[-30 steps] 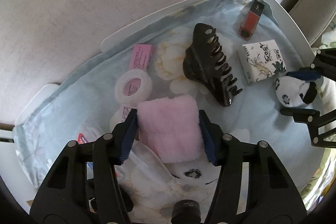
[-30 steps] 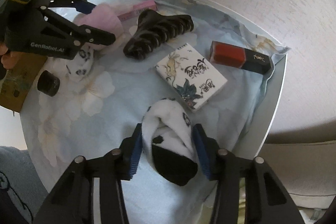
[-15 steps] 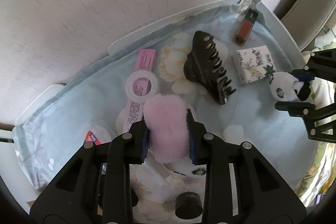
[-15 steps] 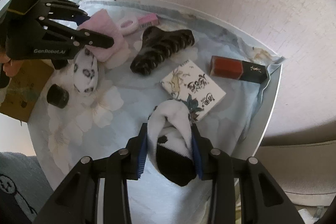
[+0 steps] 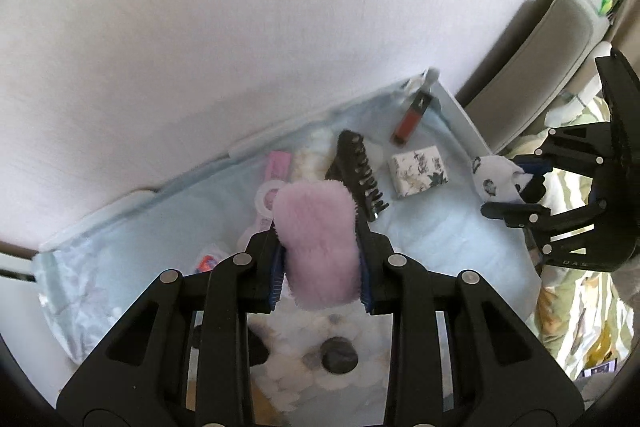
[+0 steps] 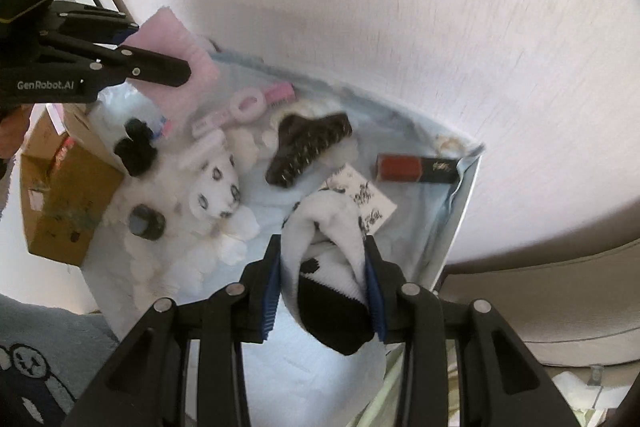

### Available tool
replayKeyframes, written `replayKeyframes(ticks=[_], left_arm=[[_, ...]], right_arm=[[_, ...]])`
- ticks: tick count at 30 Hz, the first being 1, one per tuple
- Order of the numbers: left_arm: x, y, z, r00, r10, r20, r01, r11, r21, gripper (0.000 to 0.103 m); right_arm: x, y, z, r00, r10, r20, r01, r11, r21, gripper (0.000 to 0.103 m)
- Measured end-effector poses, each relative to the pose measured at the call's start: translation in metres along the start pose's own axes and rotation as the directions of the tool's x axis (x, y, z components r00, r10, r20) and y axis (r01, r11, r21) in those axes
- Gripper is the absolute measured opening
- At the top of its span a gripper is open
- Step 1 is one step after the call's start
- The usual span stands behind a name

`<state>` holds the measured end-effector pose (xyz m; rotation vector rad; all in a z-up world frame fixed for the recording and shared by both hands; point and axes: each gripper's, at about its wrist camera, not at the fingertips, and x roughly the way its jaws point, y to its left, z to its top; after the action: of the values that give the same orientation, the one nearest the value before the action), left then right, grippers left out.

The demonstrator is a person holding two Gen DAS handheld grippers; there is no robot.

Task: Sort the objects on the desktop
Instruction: 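Carry the pad and sock into the cardboard box and release both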

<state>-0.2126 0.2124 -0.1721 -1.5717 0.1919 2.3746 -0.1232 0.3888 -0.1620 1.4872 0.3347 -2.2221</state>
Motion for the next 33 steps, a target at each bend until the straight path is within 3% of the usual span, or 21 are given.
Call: replayKeyframes(ticks=[8,12,18,23,33], left_arm=[[-0.077,0.034,-0.029,0.998,0.011,0.066,-0.01,1.0,-0.014,0.026],[-0.115,0.062,-0.061,0.994,0.047,0.099,-0.044,0.999,-0.031,0.026],[-0.155,0.122,-0.129,0.986,0.13,0.102,-0.116,0.984,-0.137,0.026],[-0.166,0.166,-0.19,0.969,0.24,0.056,-0.225,0.954,-0.2,0.026],[-0.152,0.222,-0.288,0.963,0.264,-0.048,-0.264,0.906,-0.331,0.027]], right_arm=[[-0.04,0.039,0.033,1.0,0.025,0.003,-0.025,0.999,-0.04,0.034],[-0.056,0.072,0.046,0.999,0.034,0.01,-0.033,0.995,-0.098,0.034],[-0.064,0.138,0.067,0.997,0.069,0.026,-0.062,0.978,-0.197,0.034],[-0.054,0.208,0.082,0.991,0.134,0.017,-0.123,0.947,-0.298,0.034],[0.001,0.325,0.081,0.962,0.258,-0.092,-0.273,0.881,-0.386,0.034]])
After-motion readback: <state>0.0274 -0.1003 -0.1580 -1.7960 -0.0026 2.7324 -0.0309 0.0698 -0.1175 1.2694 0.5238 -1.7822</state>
